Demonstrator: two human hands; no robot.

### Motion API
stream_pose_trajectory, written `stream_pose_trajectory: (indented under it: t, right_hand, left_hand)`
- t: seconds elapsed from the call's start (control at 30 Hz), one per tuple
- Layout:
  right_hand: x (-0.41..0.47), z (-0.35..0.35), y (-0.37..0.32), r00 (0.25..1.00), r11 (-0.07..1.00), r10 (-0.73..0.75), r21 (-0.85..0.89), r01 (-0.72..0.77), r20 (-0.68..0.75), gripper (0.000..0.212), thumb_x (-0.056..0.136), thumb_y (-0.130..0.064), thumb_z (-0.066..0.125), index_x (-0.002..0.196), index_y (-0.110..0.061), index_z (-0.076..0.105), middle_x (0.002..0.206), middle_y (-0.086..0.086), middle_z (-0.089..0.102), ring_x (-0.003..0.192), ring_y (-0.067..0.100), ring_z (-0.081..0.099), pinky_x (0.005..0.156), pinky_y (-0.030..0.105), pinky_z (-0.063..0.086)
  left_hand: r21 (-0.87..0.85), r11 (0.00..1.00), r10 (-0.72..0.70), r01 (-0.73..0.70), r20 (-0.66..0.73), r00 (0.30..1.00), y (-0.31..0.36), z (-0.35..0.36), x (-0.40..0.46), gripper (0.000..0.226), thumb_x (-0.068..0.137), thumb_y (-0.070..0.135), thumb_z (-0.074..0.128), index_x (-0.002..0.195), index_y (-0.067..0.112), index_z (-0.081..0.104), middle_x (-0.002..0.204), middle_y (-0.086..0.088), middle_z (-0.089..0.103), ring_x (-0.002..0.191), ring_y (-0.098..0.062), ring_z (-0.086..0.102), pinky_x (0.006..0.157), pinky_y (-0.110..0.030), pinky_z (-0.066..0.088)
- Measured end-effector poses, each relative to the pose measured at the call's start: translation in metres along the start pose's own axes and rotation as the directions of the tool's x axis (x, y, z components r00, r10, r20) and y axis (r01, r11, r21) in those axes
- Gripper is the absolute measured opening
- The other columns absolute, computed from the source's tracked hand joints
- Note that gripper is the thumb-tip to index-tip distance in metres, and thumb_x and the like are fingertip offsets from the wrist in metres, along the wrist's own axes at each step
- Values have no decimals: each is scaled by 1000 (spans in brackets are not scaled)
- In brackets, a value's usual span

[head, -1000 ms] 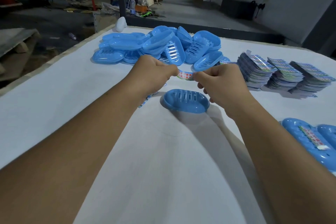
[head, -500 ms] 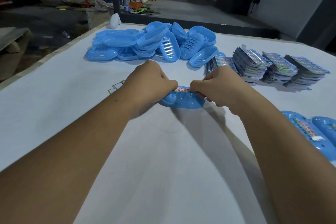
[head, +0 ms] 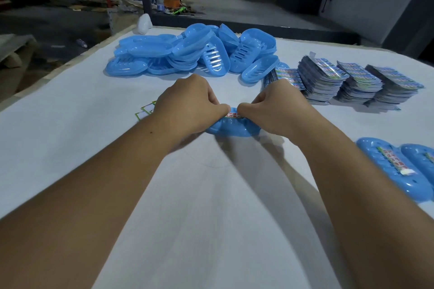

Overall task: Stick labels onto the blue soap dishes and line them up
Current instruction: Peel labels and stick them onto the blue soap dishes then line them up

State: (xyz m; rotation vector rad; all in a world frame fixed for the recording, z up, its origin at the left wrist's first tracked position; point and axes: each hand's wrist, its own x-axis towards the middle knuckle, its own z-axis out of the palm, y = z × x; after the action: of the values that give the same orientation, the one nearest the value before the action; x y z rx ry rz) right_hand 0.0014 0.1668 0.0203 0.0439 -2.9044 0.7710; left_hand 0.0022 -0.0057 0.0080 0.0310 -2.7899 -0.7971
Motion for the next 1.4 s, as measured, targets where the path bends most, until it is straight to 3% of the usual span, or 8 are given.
stream_pose_trajectory:
  t: [0.23, 0.33, 0.47, 0.73, 0.9, 1.07, 1.23, 1.4]
  right_hand:
    - [3, 2, 1, 999, 999, -27, -31, 26, -30, 54, 71, -57, 80, 76, -3, 77, 66, 11, 70, 56, 18, 56, 51, 29, 40]
    - [3, 1, 3, 999, 998, -28, -54, 27, -25, 56, 71, -62, 80, 75, -6, 77, 61, 6, 69, 61, 19, 62, 53, 30, 43]
    - [3, -3, 5, 999, 1000, 19, -25, -18, 46, 53, 71, -63, 79, 67, -10, 74, 37, -3, 53, 38, 12, 49, 50, 26, 42]
    - [11, -6, 15, 995, 983, 64, 169, -76, 78, 29, 85, -29, 69, 87, -1, 71, 62, 3, 63, 43, 15, 51, 46, 25, 45]
    - [8, -4, 12, 981, 979, -193, 70, 194, -21, 15, 93, -34, 66, 103, -24, 70, 93, -12, 67, 83, 10, 61, 81, 32, 54]
    - [-7, 8, 4, 922, 944, -329, 64, 322, 206, 78, 66, -64, 80, 136, -38, 57, 125, -17, 63, 111, 5, 60, 96, 28, 49]
    - [-12, 9, 3, 938, 953, -301, 39, 299, 169, 80, 63, -68, 80, 133, -38, 58, 119, -13, 65, 104, 8, 62, 88, 26, 48]
    - [-28, -8, 23, 977, 953, -196, -218, 211, 90, 84, 71, -85, 57, 142, -41, 44, 134, -4, 57, 120, 23, 55, 96, 39, 47]
  left_hand:
    - [57, 998, 29, -29, -11, 1000, -1, 2, 3, 32, 72, 59, 76, 66, 28, 68, 70, 13, 67, 74, -11, 63, 64, -30, 51]
    - [142, 988, 62, -57, -25, 998, 0, 1, 2, 37, 73, 64, 73, 65, 29, 65, 71, 13, 65, 72, -10, 61, 59, -28, 44]
    - [194, 979, 78, -67, -45, 996, 0, -1, 1, 38, 74, 63, 73, 65, 28, 64, 70, 11, 64, 70, -11, 60, 56, -27, 41]
    - [191, 982, 24, -14, -55, 998, -8, -13, 7, 27, 86, 49, 69, 72, 26, 63, 73, 10, 63, 63, -12, 58, 53, -28, 39]
    - [182, 983, 9, 7, -83, 997, -12, -13, 11, 15, 94, 41, 61, 88, 28, 65, 83, 5, 62, 77, -18, 59, 58, -30, 38]
    - [158, 987, 9, 5, -92, 996, -13, -11, 12, 12, 94, 39, 61, 95, 29, 66, 84, 8, 61, 75, -15, 56, 56, -29, 36]
    - [139, 990, 24, -12, -86, 996, -12, -10, 11, 14, 91, 47, 62, 94, 33, 64, 89, 7, 63, 82, -18, 58, 54, -28, 33]
    - [127, 991, 43, -30, -102, 994, -13, -6, 12, 17, 90, 51, 63, 89, 35, 63, 93, 7, 62, 86, -20, 57, 66, -33, 38]
